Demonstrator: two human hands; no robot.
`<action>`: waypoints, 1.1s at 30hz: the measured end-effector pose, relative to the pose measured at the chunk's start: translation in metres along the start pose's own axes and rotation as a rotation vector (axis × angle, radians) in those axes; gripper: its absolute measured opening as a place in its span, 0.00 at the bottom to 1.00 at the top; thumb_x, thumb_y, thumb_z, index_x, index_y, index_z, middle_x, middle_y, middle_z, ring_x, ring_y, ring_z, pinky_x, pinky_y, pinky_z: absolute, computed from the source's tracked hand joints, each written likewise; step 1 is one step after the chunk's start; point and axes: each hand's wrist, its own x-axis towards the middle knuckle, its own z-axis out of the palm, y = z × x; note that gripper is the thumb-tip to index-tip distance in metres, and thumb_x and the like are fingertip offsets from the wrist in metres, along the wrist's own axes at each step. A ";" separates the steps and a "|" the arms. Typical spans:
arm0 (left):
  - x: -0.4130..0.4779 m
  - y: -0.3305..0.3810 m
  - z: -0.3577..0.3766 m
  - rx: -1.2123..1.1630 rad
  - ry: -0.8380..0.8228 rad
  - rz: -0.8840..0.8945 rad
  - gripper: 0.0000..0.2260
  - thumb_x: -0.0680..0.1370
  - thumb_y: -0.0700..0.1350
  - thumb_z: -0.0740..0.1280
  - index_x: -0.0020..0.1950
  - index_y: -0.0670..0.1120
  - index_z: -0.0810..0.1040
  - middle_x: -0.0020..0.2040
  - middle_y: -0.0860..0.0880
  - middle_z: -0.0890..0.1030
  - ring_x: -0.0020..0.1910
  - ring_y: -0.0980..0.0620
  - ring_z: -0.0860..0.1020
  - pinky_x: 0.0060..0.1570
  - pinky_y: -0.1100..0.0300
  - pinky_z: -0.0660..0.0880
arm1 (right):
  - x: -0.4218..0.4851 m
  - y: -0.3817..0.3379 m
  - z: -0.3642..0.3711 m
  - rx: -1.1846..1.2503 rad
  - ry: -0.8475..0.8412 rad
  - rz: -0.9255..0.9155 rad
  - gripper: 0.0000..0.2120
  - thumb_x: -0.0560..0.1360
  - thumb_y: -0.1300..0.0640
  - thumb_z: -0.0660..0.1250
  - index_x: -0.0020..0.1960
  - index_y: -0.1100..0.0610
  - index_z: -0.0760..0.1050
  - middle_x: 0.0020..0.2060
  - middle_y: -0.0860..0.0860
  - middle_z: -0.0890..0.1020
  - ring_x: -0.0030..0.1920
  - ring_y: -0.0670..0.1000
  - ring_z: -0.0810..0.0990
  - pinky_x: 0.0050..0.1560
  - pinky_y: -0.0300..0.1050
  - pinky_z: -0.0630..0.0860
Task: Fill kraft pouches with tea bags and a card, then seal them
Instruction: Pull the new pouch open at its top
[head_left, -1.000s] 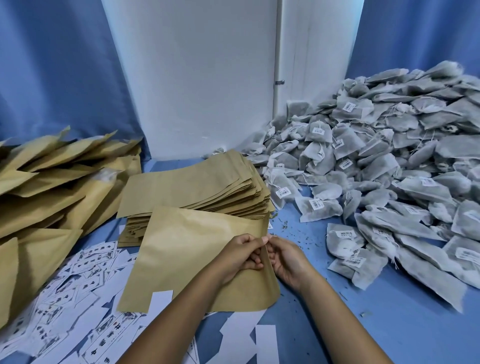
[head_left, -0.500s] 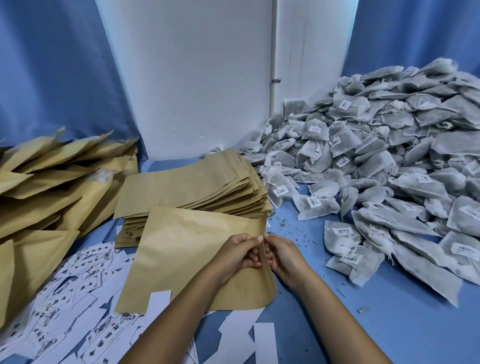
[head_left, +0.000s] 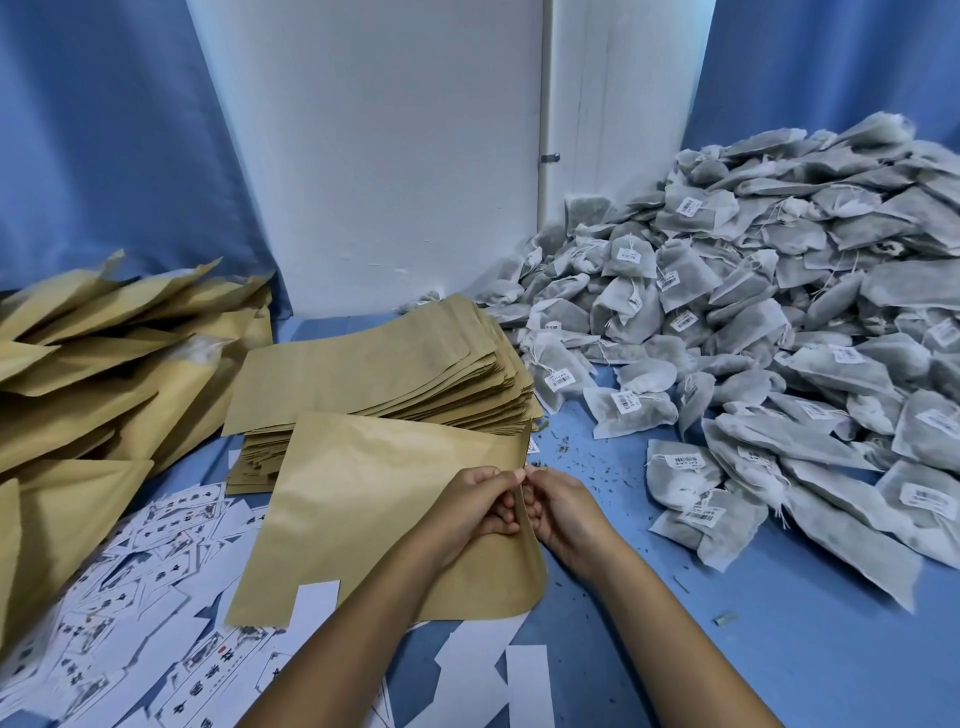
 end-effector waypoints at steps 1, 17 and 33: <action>0.000 0.000 0.000 0.000 0.009 -0.004 0.09 0.78 0.43 0.66 0.40 0.40 0.74 0.27 0.50 0.74 0.25 0.55 0.74 0.30 0.61 0.77 | -0.001 0.000 0.000 -0.025 0.011 0.000 0.15 0.81 0.62 0.56 0.36 0.62 0.70 0.27 0.57 0.73 0.25 0.51 0.74 0.26 0.40 0.73; -0.005 0.031 0.026 0.664 0.265 0.436 0.11 0.72 0.34 0.64 0.45 0.50 0.69 0.26 0.53 0.66 0.25 0.57 0.65 0.30 0.64 0.64 | -0.012 -0.026 -0.004 -0.704 0.181 -0.117 0.08 0.72 0.64 0.66 0.35 0.57 0.74 0.32 0.55 0.76 0.35 0.52 0.75 0.42 0.48 0.73; -0.009 0.055 0.024 1.350 -0.031 1.052 0.05 0.69 0.36 0.64 0.39 0.45 0.75 0.39 0.50 0.75 0.38 0.49 0.74 0.30 0.56 0.71 | -0.025 -0.038 -0.017 -0.584 0.259 -0.180 0.13 0.73 0.67 0.60 0.32 0.56 0.70 0.26 0.51 0.71 0.29 0.48 0.66 0.32 0.44 0.62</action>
